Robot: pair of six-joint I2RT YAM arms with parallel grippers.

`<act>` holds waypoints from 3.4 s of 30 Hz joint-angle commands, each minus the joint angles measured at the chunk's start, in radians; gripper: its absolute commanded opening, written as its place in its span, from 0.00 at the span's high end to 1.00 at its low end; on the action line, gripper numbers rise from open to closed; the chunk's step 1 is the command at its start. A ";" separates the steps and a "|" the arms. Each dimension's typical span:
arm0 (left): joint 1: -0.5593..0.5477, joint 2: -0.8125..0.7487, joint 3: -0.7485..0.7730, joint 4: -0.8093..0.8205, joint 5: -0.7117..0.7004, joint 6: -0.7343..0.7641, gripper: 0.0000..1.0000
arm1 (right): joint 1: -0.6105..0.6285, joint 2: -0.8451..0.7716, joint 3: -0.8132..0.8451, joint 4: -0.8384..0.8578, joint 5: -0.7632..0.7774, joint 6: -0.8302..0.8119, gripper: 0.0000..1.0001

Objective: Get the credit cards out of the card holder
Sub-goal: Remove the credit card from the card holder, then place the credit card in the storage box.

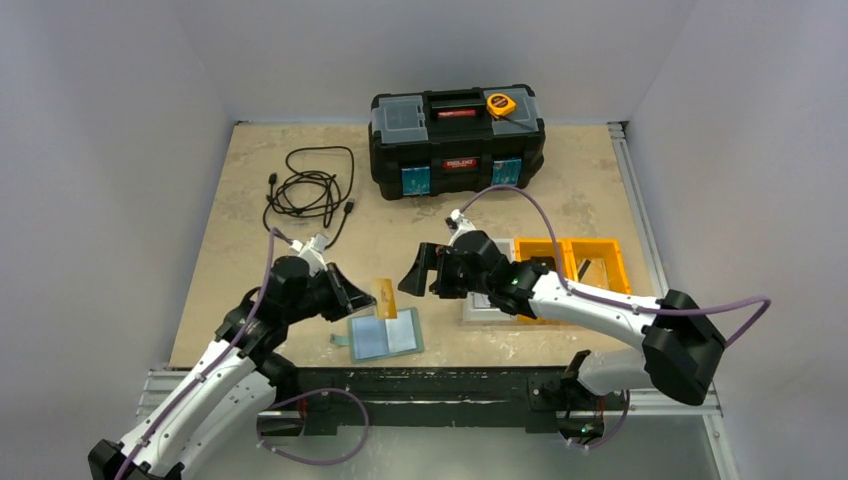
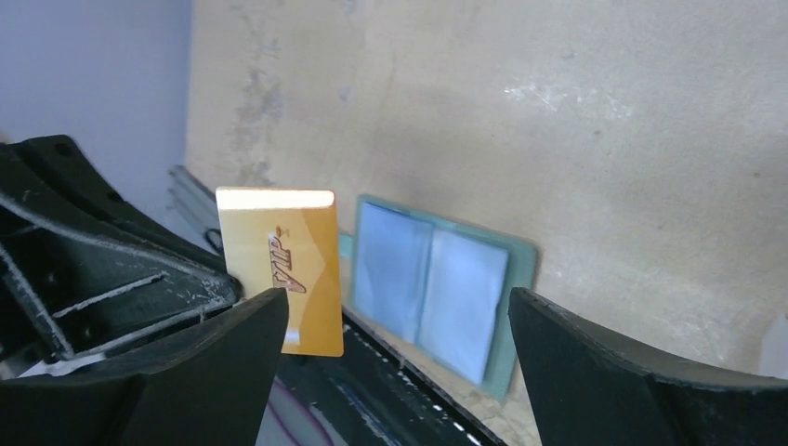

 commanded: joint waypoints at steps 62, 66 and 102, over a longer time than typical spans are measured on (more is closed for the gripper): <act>0.134 0.174 0.160 0.008 0.239 0.146 0.21 | -0.199 -0.276 0.075 -0.478 0.308 -0.056 1.00; 0.134 0.213 0.183 0.004 0.243 0.170 0.20 | -0.297 -0.273 0.127 -0.675 0.487 -0.085 1.00; 0.134 0.326 0.184 0.034 0.342 0.221 0.20 | -0.789 -0.004 0.184 -0.842 0.808 -0.137 0.72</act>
